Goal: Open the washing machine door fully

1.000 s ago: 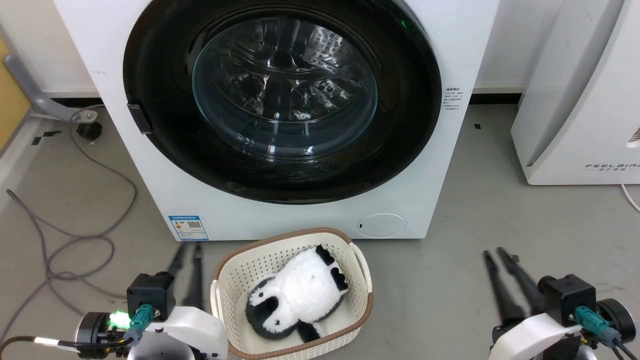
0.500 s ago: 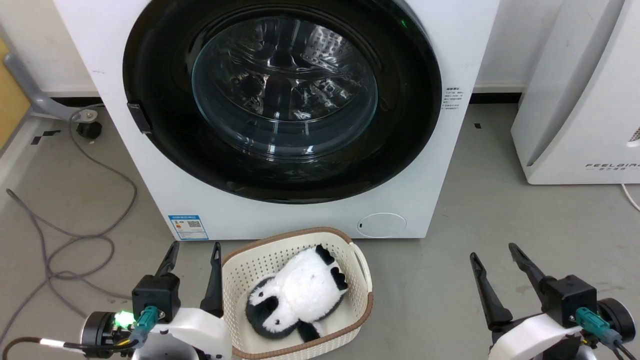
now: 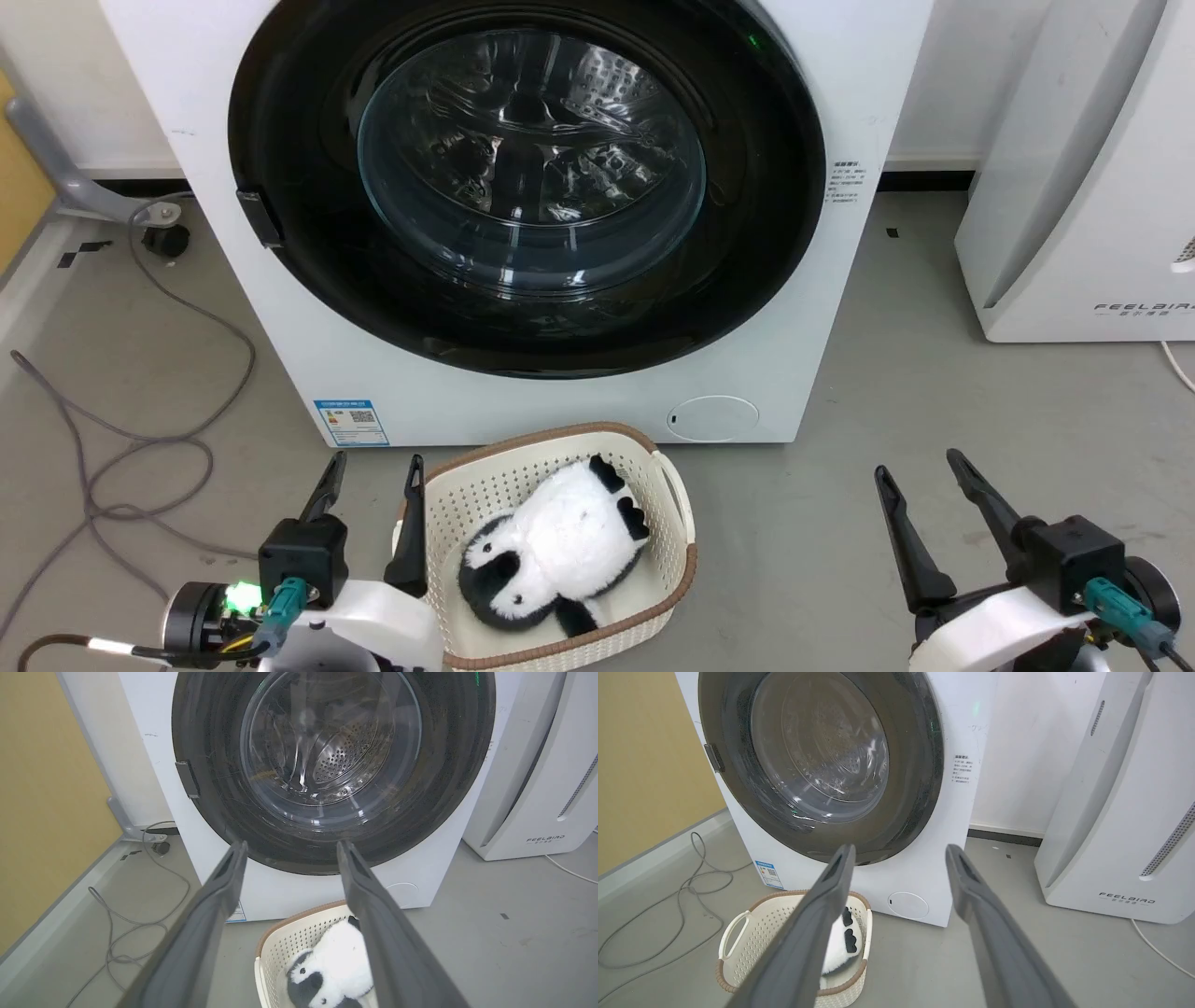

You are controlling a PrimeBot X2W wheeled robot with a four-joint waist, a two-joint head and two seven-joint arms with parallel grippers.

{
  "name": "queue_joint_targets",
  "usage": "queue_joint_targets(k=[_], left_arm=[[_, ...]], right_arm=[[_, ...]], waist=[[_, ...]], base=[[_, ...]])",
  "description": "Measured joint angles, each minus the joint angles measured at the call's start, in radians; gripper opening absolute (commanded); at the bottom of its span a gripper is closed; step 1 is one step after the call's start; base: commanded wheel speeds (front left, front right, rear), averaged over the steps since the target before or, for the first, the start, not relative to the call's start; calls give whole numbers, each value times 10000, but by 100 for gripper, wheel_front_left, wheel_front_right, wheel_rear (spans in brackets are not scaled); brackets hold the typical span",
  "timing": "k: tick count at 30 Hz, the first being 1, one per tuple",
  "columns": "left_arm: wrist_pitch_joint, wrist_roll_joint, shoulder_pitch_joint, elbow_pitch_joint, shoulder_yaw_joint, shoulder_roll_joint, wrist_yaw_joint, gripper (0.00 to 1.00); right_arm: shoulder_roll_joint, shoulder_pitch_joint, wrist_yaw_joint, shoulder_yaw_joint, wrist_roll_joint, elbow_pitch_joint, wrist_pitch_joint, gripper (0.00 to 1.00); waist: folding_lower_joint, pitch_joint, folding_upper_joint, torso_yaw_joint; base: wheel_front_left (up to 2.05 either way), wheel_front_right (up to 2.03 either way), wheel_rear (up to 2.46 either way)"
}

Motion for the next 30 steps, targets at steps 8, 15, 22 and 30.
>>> queue_joint_targets(k=[8, 15, 22, 30], left_arm=[[-163, 0, 0, 52, -150, 2, 2, 100], [-290, 0, -6, 82, -234, 8, 19, 100], [-441, 0, -105, 86, -366, 15, 27, 100], [-612, 0, -309, 113, -502, 33, 31, 100]], right_arm=[[-113, -24, 0, -2, 792, 73, -96, 100], [-328, -461, 0, -121, 1956, 125, 86, 100], [-715, -1073, -2, -307, 3093, 270, 623, 100], [-984, -2138, -4, -784, 4286, 809, 1358, 100]], waist=[[0, 73, -1, 7], [0, 243, -1, 13], [0, 550, -1, 41], [0, 958, -1, 129]], base=[[0, 0, 0], [0, 0, 0], [0, 0, 0], [0, 0, 0]])
